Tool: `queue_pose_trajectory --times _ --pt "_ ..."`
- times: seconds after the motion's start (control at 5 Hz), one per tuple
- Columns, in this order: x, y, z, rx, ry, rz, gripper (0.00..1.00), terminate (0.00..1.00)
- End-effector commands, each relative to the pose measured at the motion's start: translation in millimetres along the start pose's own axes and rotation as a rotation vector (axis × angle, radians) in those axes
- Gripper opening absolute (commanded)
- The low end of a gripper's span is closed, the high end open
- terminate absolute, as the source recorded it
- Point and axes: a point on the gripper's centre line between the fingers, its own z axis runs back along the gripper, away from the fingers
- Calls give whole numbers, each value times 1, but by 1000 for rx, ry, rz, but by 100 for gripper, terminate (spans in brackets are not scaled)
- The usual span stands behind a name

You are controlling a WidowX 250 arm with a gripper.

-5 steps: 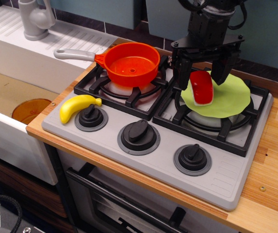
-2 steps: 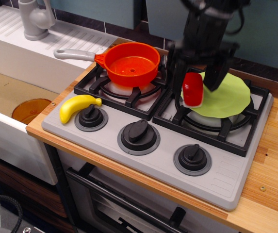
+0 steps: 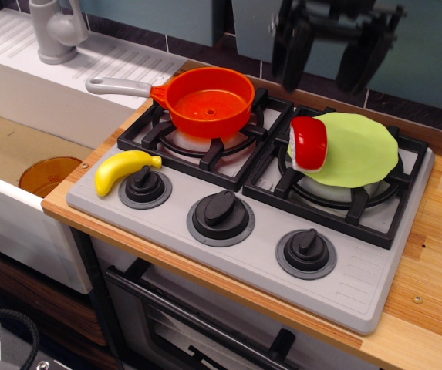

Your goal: End effector transition from object to object

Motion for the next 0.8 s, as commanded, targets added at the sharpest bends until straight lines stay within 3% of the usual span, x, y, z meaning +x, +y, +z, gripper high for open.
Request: queue_pose_trajectory --times 0.0,0.2,0.6 --pt "37 48 19 -156 -15 -121 100 0" --pt "60 61 5 -252 -17 -204 100 0" --pt "88 84 -17 -300 -108 -264 100 0"
